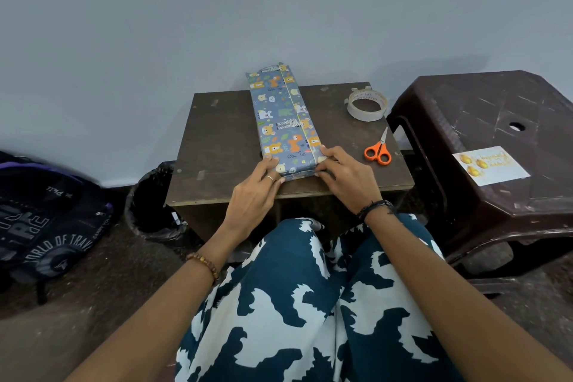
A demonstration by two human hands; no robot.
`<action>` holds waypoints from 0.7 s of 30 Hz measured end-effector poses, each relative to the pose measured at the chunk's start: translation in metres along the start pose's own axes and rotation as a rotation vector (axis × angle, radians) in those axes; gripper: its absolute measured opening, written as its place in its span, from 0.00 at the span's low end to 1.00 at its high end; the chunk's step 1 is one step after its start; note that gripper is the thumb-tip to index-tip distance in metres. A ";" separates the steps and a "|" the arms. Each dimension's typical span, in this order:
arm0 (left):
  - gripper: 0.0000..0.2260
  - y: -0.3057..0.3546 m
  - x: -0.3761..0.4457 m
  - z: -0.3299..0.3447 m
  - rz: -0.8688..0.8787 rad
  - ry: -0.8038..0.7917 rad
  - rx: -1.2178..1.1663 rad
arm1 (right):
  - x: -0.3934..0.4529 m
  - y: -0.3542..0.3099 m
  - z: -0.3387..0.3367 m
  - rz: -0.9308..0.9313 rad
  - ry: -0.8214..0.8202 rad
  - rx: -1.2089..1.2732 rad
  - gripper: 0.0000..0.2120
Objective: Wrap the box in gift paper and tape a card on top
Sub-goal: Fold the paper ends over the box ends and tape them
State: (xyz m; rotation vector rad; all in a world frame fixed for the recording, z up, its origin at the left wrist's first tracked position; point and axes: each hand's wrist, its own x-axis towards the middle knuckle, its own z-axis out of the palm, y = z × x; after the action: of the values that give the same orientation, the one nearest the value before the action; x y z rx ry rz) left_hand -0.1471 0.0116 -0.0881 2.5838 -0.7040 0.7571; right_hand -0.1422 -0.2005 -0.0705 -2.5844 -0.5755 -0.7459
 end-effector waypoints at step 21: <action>0.33 0.009 0.070 0.012 0.148 -0.518 0.259 | 0.001 0.008 0.006 0.037 0.032 0.050 0.12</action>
State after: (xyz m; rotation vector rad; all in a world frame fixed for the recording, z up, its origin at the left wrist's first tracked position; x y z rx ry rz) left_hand -0.0963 -0.0266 -0.0554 3.0278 -1.0114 0.2157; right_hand -0.1355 -0.2041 -0.0765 -2.5260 -0.5290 -0.7498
